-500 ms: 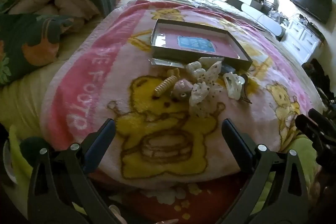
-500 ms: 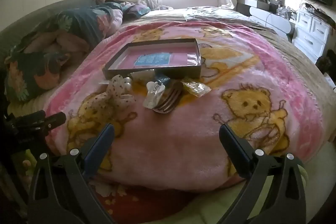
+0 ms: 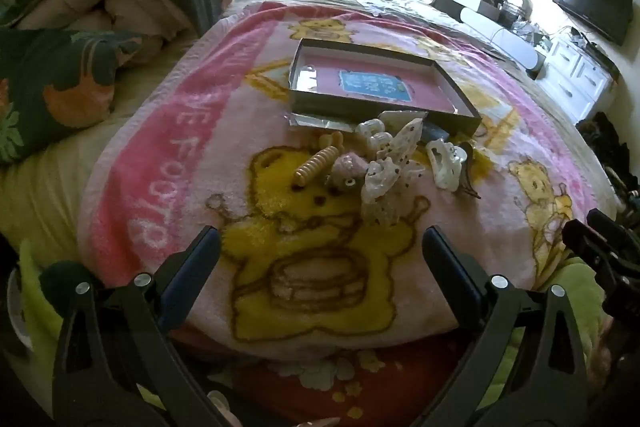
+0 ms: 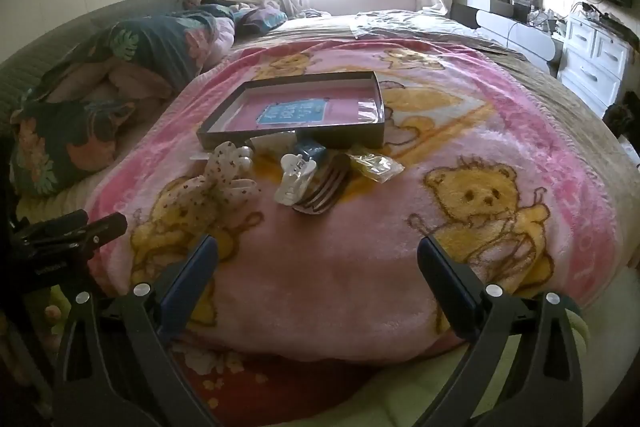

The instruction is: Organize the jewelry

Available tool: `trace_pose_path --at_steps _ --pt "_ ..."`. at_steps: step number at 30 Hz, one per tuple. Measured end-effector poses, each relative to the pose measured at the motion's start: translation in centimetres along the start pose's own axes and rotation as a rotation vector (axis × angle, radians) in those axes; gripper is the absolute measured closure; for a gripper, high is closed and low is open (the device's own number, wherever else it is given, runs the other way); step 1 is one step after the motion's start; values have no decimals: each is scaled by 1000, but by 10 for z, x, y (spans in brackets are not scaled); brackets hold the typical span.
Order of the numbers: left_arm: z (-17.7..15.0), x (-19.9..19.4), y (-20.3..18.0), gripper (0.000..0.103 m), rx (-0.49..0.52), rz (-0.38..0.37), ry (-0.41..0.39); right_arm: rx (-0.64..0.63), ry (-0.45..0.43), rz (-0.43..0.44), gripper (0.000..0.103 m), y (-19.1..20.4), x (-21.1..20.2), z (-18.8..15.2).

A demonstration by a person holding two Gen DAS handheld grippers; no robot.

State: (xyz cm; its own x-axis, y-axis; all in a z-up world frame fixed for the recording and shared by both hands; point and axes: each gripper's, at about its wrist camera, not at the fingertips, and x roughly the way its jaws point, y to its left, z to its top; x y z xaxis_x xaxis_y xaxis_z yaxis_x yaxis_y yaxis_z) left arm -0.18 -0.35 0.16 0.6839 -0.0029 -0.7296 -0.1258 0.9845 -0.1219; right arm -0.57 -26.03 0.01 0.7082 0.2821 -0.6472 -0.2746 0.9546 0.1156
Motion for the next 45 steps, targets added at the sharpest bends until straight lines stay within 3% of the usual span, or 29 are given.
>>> trace_pose_path --at_steps 45 --pt "1 0 -2 9 5 -25 -9 -1 -9 -2 4 3 -6 2"
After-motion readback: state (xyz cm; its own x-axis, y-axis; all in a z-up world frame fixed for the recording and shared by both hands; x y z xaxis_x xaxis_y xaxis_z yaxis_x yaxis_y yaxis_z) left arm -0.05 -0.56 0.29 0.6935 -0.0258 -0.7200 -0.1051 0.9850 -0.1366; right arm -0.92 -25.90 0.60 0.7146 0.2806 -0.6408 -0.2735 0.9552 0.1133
